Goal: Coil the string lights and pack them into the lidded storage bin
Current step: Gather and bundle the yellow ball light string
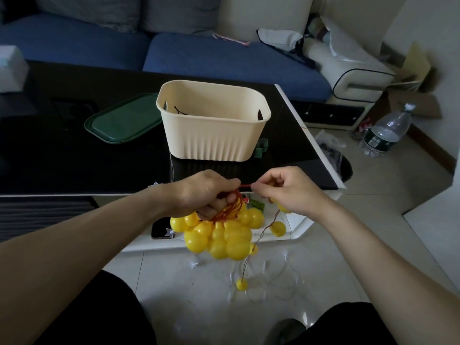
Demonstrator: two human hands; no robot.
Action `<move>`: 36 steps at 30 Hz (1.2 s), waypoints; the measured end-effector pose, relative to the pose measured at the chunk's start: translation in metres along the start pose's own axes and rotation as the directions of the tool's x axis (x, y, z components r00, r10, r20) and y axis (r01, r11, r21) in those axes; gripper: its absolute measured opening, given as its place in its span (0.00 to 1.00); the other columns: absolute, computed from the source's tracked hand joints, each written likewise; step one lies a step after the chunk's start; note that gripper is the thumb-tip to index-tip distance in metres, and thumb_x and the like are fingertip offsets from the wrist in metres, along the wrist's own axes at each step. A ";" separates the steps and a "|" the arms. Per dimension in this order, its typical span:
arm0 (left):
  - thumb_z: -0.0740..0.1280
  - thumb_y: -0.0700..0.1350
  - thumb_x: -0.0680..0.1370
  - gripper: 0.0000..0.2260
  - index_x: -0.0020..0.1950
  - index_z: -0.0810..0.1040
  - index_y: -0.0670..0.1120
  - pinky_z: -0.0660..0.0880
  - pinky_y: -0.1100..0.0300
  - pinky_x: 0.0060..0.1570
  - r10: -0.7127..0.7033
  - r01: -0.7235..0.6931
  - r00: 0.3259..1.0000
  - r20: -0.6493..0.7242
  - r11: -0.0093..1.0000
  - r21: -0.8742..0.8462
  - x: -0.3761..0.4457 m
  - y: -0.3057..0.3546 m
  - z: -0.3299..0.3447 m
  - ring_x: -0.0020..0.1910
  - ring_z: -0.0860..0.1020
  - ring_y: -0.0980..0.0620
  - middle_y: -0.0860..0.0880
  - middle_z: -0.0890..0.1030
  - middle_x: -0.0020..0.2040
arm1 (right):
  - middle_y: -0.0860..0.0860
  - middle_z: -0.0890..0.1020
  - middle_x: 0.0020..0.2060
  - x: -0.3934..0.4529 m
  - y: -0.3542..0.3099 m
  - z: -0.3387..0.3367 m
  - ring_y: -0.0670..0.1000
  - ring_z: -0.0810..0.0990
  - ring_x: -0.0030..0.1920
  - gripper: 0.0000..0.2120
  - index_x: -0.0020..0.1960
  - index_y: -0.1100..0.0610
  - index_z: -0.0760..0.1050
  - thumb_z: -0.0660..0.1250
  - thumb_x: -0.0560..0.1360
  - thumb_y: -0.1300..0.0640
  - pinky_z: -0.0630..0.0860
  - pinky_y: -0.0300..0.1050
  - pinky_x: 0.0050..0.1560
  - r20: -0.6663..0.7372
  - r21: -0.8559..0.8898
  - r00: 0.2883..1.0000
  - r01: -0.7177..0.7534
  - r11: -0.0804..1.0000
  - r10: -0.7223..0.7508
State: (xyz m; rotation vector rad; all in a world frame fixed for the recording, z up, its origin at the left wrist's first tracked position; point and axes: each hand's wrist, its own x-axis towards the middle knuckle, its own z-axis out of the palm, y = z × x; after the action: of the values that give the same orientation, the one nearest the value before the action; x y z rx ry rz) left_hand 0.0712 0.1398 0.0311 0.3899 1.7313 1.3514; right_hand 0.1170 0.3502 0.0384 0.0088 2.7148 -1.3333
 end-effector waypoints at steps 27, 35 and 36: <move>0.54 0.48 0.85 0.18 0.37 0.68 0.44 0.67 0.61 0.24 -0.139 -0.041 0.915 -0.379 0.903 -0.428 0.002 0.004 -0.008 0.21 0.70 0.49 0.46 0.75 0.27 | 0.42 0.74 0.20 -0.010 -0.011 0.000 0.40 0.70 0.23 0.15 0.35 0.59 0.82 0.71 0.77 0.53 0.66 0.30 0.29 -0.014 -0.146 0.997 0.071 0.987 -0.074; 0.50 0.51 0.86 0.20 0.41 0.70 0.43 0.79 0.59 0.34 -0.021 -0.150 0.964 -0.266 0.783 -0.604 0.002 0.013 0.000 0.36 0.84 0.46 0.39 0.85 0.43 | 0.45 0.76 0.24 -0.009 -0.019 0.020 0.42 0.73 0.26 0.15 0.32 0.58 0.79 0.72 0.76 0.53 0.68 0.35 0.30 0.098 -0.231 0.992 0.102 0.968 -0.081; 0.50 0.51 0.86 0.19 0.41 0.71 0.43 0.80 0.58 0.38 0.008 -0.169 0.967 -0.255 0.768 -0.617 0.003 0.014 0.001 0.39 0.85 0.46 0.38 0.85 0.47 | 0.44 0.75 0.23 -0.009 -0.020 0.022 0.42 0.72 0.26 0.16 0.31 0.56 0.78 0.72 0.76 0.52 0.67 0.34 0.29 0.098 -0.252 0.993 0.096 0.963 -0.073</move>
State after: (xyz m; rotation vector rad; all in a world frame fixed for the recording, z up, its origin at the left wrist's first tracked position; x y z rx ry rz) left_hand 0.0669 0.1480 0.0418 -0.0867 1.3228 2.0218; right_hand 0.1272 0.3210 0.0417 -0.1862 2.8176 -0.9649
